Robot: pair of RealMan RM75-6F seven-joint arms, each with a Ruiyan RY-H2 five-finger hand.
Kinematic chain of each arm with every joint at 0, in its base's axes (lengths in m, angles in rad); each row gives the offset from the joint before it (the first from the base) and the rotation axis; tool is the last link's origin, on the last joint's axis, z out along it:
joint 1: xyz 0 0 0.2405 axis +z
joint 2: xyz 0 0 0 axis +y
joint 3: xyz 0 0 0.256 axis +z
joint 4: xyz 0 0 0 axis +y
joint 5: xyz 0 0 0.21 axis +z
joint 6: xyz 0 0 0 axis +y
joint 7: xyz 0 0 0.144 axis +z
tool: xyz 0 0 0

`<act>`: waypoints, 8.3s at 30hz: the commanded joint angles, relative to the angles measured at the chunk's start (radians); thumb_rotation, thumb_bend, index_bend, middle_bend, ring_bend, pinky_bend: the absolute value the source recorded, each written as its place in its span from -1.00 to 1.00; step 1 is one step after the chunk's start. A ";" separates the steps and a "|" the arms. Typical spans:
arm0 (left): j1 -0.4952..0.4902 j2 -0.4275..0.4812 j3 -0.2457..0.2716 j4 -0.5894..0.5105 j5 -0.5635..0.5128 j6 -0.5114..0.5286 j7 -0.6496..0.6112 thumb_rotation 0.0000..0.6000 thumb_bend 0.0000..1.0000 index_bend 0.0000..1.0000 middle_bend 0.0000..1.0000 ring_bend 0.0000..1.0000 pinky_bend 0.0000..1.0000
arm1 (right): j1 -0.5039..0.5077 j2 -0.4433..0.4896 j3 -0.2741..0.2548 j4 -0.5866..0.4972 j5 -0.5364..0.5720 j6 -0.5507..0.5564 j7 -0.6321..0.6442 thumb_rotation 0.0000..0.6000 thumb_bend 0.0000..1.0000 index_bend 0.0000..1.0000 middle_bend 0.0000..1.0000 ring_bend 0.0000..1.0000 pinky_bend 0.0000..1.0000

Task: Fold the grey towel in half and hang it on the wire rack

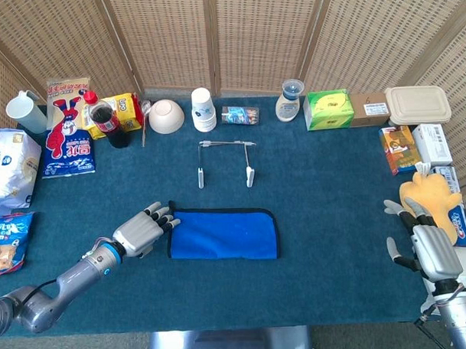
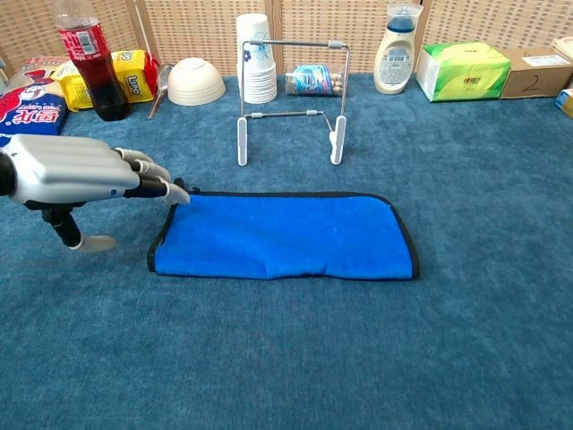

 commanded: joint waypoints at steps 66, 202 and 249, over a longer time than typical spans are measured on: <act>0.050 -0.305 0.038 0.474 0.407 0.258 -0.161 1.00 -0.19 -1.00 -1.00 -1.00 -1.00 | -0.026 0.007 0.004 -0.006 0.010 0.016 0.028 1.00 0.01 -0.77 -0.49 -0.94 -1.00; -0.317 0.016 -0.519 0.039 -0.482 0.133 -0.297 1.00 -0.06 0.07 0.36 0.13 -0.59 | -0.102 -0.041 0.003 0.159 0.034 0.041 0.253 1.00 -0.02 -0.77 -0.48 -0.92 -1.00; -0.599 -0.428 -0.522 0.884 -0.599 -0.041 -0.270 1.00 -0.09 -0.06 0.14 -0.13 -0.69 | -0.176 -0.002 0.009 0.099 0.070 0.103 0.213 1.00 -0.03 -0.77 -0.48 -0.92 -1.00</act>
